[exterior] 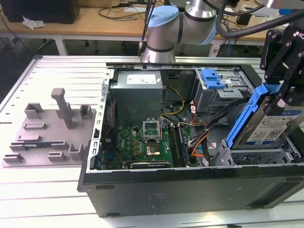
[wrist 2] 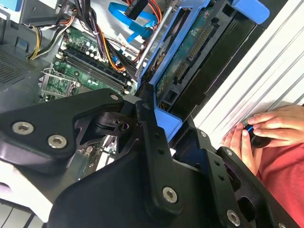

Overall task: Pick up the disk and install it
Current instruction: 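Insert the disk into the insertion slot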

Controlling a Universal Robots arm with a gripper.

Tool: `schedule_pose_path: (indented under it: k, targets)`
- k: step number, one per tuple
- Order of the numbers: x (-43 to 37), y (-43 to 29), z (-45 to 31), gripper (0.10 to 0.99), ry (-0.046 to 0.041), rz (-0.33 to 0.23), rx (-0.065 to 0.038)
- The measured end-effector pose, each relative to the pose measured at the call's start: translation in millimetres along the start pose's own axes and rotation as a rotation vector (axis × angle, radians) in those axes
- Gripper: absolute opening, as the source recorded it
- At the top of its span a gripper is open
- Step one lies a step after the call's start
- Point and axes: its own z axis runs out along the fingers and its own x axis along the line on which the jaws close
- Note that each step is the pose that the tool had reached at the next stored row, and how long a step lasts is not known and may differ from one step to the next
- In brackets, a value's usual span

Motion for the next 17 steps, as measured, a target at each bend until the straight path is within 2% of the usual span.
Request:
schedule_pose_path:
  k: [9, 17]
  targets:
    - [0.2, 0.0, 10.7, 0.369, 0.0, 0.0, 0.0]
    - [0.6, 0.1, 23.1, 0.369, -0.0002, 0.0, 0.0]
